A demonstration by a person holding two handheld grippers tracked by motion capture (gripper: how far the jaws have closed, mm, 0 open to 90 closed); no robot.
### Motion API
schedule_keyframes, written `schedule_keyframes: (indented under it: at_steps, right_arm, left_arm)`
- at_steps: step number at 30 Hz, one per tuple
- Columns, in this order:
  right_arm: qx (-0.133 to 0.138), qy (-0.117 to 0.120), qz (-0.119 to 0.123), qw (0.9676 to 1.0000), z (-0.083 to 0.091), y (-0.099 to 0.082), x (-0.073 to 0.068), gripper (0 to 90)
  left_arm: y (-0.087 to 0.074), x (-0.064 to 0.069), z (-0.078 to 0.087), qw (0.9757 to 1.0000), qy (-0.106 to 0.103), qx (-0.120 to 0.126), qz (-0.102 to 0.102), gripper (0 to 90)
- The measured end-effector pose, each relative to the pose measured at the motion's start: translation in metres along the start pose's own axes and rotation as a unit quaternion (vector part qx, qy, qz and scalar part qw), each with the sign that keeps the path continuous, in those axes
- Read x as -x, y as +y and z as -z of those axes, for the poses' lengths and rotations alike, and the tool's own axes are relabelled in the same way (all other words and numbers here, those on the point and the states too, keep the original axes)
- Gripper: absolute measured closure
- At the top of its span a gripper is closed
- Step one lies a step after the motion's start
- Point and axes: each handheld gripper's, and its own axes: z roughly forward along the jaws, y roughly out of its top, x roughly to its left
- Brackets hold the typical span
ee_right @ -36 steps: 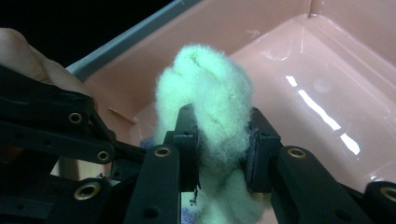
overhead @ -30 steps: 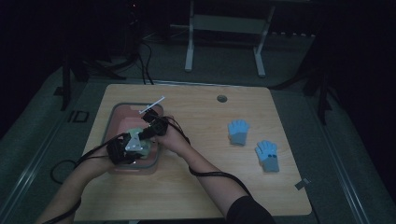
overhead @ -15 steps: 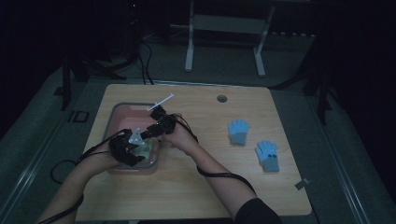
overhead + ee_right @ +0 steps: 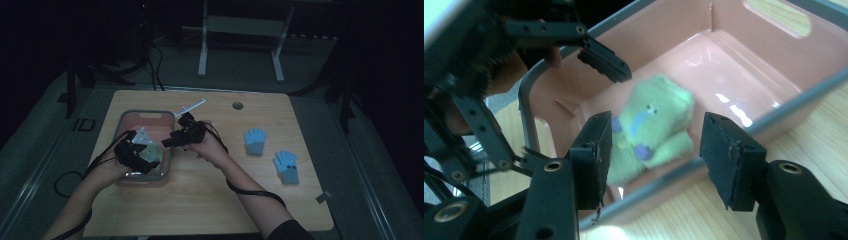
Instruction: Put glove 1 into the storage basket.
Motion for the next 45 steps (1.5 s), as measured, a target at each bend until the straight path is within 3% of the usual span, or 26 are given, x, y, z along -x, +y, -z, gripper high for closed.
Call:
schedule_keyframes:
  at_steps: [5,7,13,17,24,30,33,37,41,45]
  right_arm:
    - [0.004,-0.007,0.0,1.0,0.016,-0.012,0.004,46.3]
    - [0.007,-0.01,-0.002,0.9999,0.023,-0.018,0.006,46.4]
    - [0.003,-0.032,0.009,0.9994,0.041,-0.04,0.013,46.3]
    - [0.006,-0.035,-0.002,0.9994,0.053,-0.056,0.021,46.3]
    - [0.009,-0.039,-0.018,0.999,0.069,-0.081,0.033,43.9]
    - [0.008,-0.051,-0.023,0.9984,0.079,-0.103,0.044,39.3]
    - [0.018,-0.044,-0.031,0.9984,0.085,-0.113,0.05,32.8]
    - [0.012,-0.032,-0.038,0.9987,0.092,-0.128,0.059,25.8]
    - [0.015,-0.049,-0.042,0.9978,0.101,-0.138,0.064,24.8]
    - [0.032,-0.076,-0.02,0.9964,0.11,-0.147,0.067,25.8]
  left_arm:
    - [0.012,0.014,0.0,0.9997,-0.005,0.02,-0.008,14.6]
    - [0.017,0.019,-0.001,0.9994,-0.018,0.028,-0.011,14.6]
    - [0.032,0.039,-0.007,0.9981,-0.03,0.047,-0.027,14.7]
    - [0.039,0.053,-0.015,0.997,-0.048,0.042,-0.043,14.6]
    - [0.045,0.072,-0.031,0.9951,-0.06,0.033,-0.071,14.6]
    - [0.047,0.084,-0.039,0.9934,-0.079,0.024,-0.079,14.6]
    - [0.048,0.097,-0.045,0.9912,-0.104,0.02,-0.08,8.4]
    - [0.046,0.109,-0.052,0.9893,-0.112,0.008,-0.093,2.6]
    - [0.044,0.119,-0.059,0.988,-0.115,0.005,-0.103,2.6]
    - [0.043,0.127,-0.068,0.9874,-0.119,0.015,-0.103,2.6]
